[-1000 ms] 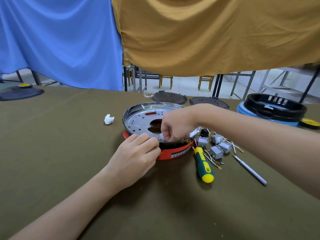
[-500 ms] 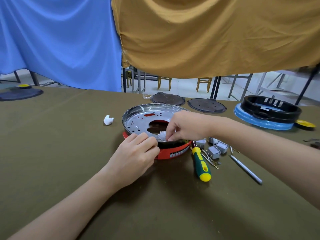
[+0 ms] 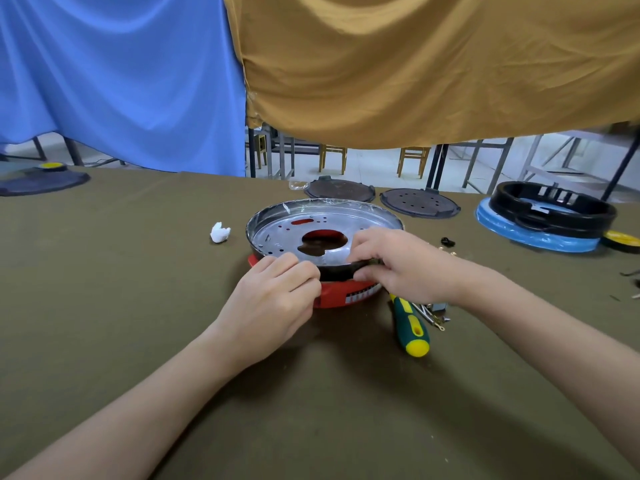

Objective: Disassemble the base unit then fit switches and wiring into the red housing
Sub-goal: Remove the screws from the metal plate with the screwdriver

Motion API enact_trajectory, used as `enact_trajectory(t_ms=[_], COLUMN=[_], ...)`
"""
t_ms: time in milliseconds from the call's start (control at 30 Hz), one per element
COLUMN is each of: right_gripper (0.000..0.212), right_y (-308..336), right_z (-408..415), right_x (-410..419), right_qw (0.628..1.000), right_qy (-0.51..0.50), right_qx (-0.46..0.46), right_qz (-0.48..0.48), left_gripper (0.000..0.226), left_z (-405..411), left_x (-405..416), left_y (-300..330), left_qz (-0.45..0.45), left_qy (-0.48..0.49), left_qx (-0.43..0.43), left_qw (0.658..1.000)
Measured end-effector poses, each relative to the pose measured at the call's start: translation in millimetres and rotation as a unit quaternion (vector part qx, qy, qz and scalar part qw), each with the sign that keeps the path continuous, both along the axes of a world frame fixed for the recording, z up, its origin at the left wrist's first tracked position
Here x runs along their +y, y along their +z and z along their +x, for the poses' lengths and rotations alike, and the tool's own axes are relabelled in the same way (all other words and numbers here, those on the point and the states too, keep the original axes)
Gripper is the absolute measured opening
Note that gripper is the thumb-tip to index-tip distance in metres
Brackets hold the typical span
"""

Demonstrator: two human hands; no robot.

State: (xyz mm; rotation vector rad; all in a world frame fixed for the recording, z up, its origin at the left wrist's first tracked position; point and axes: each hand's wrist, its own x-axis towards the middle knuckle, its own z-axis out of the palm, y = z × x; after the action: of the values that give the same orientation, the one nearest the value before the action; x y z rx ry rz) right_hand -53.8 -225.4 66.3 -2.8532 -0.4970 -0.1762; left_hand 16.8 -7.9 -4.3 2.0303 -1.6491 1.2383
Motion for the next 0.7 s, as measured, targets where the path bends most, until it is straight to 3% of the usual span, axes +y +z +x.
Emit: enact_trajectory(t_ms=[267,500,700], right_gripper=[0.025,0.012,0.021], right_y=[-7,-11,-15], right_z=[-1,1,-1], right_x=[3,6,10], right_qw=[0.998,0.996,0.995], right_qy=[-0.04,-0.054,-0.056], right_qx=[-0.01,-0.027,-0.04], right_qz=[0.046,0.059,0.071], left_gripper=[0.008,0.009,0.013], left_z=[2,1,-4], left_x=[0,1,2], left_y=[-2,1,4], left_qz=[0.013,0.029,0.033], left_qy=[-0.009,-0.016,-0.021], left_qx=[0.024,0.044,0.047], left_qw=[1.0,0.998,0.998])
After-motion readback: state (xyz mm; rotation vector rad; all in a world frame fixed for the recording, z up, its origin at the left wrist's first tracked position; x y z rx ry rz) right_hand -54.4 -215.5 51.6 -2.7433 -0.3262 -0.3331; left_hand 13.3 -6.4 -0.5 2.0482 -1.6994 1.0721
